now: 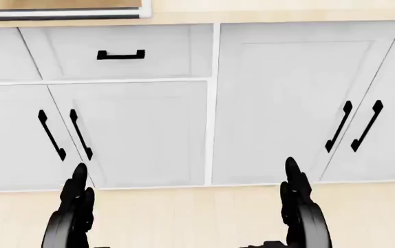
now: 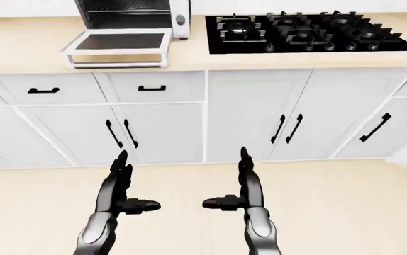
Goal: Close the toaster oven door.
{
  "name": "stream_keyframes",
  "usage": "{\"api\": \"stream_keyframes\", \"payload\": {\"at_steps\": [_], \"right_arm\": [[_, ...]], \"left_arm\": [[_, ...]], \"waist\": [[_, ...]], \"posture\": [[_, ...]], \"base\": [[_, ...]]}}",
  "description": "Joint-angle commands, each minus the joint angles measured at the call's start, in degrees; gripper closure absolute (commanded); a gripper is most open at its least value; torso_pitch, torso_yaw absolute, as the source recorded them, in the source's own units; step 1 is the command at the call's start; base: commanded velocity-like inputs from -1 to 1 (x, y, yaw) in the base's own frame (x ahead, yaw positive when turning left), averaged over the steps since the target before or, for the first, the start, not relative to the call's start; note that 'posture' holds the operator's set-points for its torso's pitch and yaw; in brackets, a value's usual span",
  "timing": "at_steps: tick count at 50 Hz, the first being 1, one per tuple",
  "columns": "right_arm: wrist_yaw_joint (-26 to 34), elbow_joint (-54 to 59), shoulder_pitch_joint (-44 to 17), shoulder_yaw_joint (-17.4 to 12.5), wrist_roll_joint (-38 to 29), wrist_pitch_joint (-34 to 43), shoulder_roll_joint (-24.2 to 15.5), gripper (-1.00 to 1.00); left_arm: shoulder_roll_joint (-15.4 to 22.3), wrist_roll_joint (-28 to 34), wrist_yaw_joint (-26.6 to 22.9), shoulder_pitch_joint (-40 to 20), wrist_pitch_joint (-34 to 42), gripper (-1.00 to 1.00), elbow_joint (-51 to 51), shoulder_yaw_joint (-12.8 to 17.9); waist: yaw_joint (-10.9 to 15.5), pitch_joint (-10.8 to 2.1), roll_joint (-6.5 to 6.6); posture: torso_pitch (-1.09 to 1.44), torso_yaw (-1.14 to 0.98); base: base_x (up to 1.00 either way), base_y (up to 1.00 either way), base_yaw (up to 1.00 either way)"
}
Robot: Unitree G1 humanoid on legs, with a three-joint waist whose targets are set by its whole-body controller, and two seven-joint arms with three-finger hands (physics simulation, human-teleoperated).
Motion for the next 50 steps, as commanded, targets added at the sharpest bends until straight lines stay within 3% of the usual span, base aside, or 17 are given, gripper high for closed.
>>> {"api": "stream_keyframes", "payload": {"at_steps": [1, 3, 5, 7, 8, 19, 22, 26, 34, 39, 42, 45, 50], "right_arm": [[0.10, -4.81, -1.99, -0.30, 0.67, -3.23, -0.20, -1.00], [0.08, -4.96, -2.05, -0.35, 0.80, -3.06, -0.23, -1.00], [0.04, -4.99, -2.12, -0.38, 0.88, -3.06, -0.25, -1.00], [-0.01, -5.35, -2.17, -0.41, 0.89, -2.85, -0.29, -1.00], [-0.03, -5.38, -2.29, -0.52, 0.98, -2.81, -0.33, -1.00], [0.23, -15.78, -5.67, -2.59, 3.69, 6.14, -1.56, -1.00], [0.21, -17.73, -6.52, -3.17, 4.41, 8.04, -1.85, -1.00], [0.54, -19.73, -8.06, -4.08, 4.48, 9.42, -2.86, -1.00], [0.23, -21.08, -13.46, -8.19, 6.53, 13.13, -6.32, -1.00], [0.06, -23.05, -18.19, -11.05, 7.83, 16.63, -10.13, -1.00], [0.31, -25.13, -20.47, -12.11, 8.78, 18.49, -11.83, -1.00], [1.04, -26.12, -22.28, -12.39, 7.20, 17.54, -13.86, -1.00], [1.40, -27.22, -27.53, -15.46, 8.35, 20.72, -18.27, -1.00]], "left_arm": [[-0.19, -2.20, -0.34, -1.78, -0.54, -1.00, -7.06, 0.44], [-0.13, -2.81, -0.63, -1.73, -0.58, -1.00, -7.58, 0.35], [-0.11, -3.35, -0.92, -1.70, -0.47, -1.00, -8.12, 0.31], [-0.06, -3.56, -0.88, -1.87, -0.43, -1.00, -8.26, 0.38], [-0.01, -3.48, -0.81, -1.92, -0.41, -1.00, -8.67, 0.34], [1.05, -4.91, -0.01, -4.88, 3.94, -1.00, -14.27, 2.02], [2.05, -5.55, 0.58, -7.60, 7.04, -1.00, -16.71, 3.78], [2.35, -5.09, 0.81, -8.24, 8.47, -1.00, -18.40, 3.54], [5.59, -4.00, 0.37, -13.59, 9.66, -1.00, -19.54, 7.14], [9.74, -8.10, 3.43, -19.75, 14.05, -1.00, -20.48, 11.89], [12.75, -7.21, 3.07, -21.98, 11.25, -1.00, -20.87, 12.45], [14.20, -8.63, 2.62, -23.62, 13.12, -1.00, -22.18, 13.57], [18.82, -10.61, 2.55, -27.99, 12.27, -1.00, -21.76, 16.50]], "waist": [[-0.12, -0.05, -0.45], [0.40, -3.60, -0.02], [0.32, -1.07, -0.41], [0.43, -3.91, -0.46], [0.46, -4.23, -0.45], [0.48, -5.08, -0.24], [0.51, -5.26, -0.27], [0.49, -5.40, -0.30], [0.46, -4.99, -0.24], [0.43, -4.80, -0.26], [0.38, -4.44, -0.22], [0.37, -4.35, -0.21], [0.47, -4.11, -0.13]], "posture": [[0.00, 0.00], [0.00, 0.00], [0.00, 0.00], [0.00, 0.00], [0.00, 0.00], [0.00, 0.00], [0.00, 0.00], [0.00, 0.00], [0.00, 0.00], [0.00, 0.00], [0.00, 0.00], [0.00, 0.00], [0.00, 0.00]], "base": [[0.00, 0.00, 0.00], [0.00, 0.00, 0.00], [0.00, 0.00, 0.00], [0.00, 0.00, 0.00], [0.00, 0.00, 0.00], [0.00, 0.00, 0.00], [0.00, 0.00, 0.00], [0.00, 0.00, 0.00], [0.00, 0.00, 0.00], [0.00, 0.00, 0.00], [0.00, 0.00, 0.00], [0.00, 0.00, 0.00], [0.00, 0.00, 0.00]]}}
